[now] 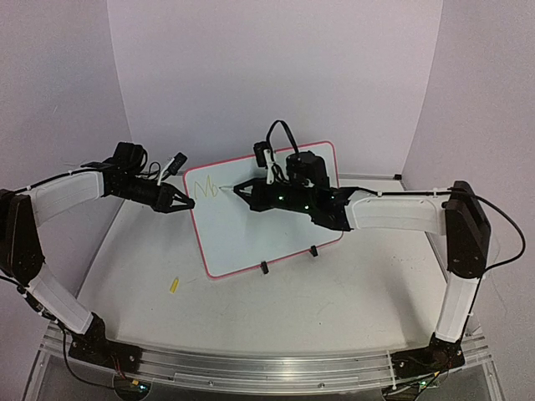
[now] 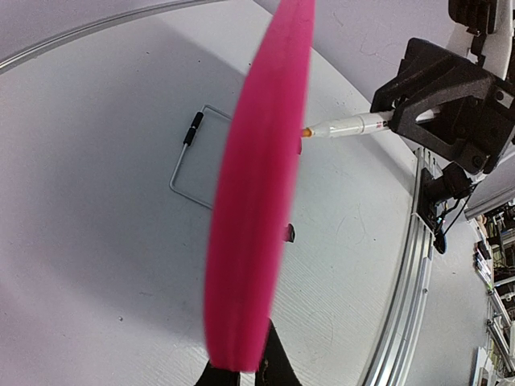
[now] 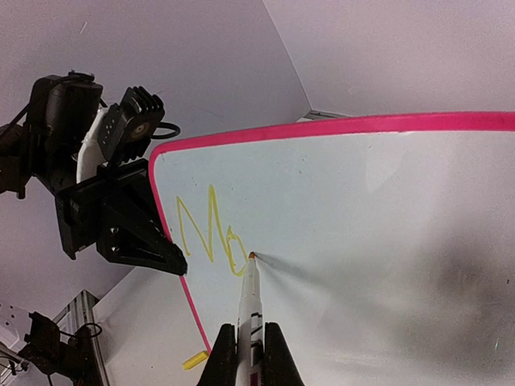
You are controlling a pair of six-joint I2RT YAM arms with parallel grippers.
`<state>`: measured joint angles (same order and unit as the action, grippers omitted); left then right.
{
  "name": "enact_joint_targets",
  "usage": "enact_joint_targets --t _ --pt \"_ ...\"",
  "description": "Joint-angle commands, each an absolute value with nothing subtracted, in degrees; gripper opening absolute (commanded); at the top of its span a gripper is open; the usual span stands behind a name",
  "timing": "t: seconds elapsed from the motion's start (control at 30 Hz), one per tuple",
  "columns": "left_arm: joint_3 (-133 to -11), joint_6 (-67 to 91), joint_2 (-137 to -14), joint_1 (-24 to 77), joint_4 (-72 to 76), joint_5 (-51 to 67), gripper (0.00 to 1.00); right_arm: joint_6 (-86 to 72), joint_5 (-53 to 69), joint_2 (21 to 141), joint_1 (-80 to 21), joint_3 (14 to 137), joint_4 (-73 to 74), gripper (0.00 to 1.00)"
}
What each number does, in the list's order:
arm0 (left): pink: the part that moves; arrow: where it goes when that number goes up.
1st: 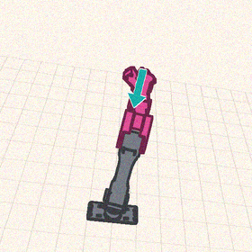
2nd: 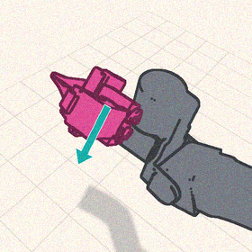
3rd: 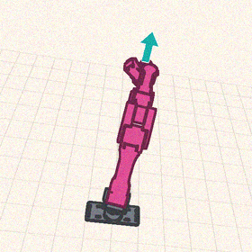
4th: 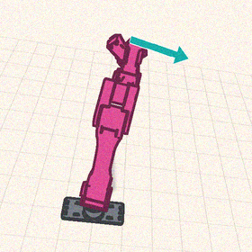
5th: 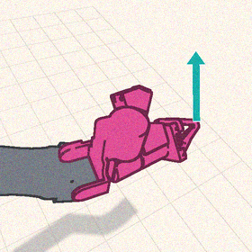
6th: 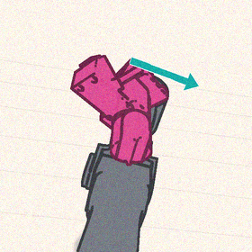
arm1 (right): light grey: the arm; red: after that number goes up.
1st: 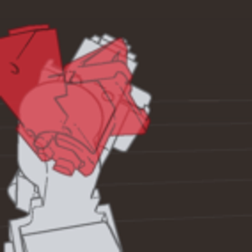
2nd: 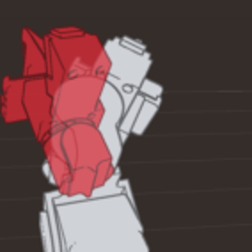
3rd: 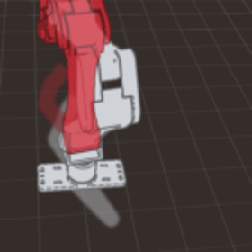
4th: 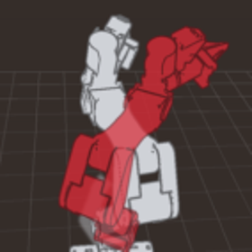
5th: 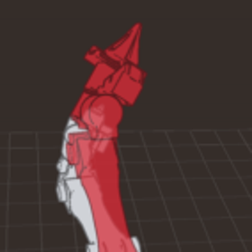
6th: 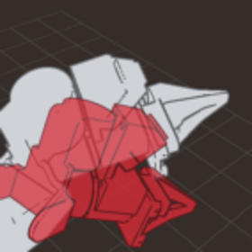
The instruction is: Write a sentence on the whiteboard
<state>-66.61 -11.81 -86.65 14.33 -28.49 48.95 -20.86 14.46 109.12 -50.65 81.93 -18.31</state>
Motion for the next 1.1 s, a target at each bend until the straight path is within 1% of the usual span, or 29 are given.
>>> enact_joint_targets --t 0.0,0.47,0.83,1.07 --pt "-66.36 -12.07 -86.05 14.51 -29.01 45.09 0.00 -19.96 13.43 110.00 -50.48 85.12 -19.51 0.00" --pt "-66.40 -12.16 -86.13 14.51 -29.16 45.13 0.00 -19.98 11.55 111.18 -50.40 85.36 -19.42 0.00" --pt "-66.38 -12.17 -86.04 14.53 -29.15 45.10 0.00 -20.85 9.82 108.34 -50.45 79.32 -19.42 0.00" --pt "-66.37 -12.20 -86.13 14.54 -29.16 45.04 0.00 -21.31 9.17 108.14 -50.48 78.55 -19.80 0.00"
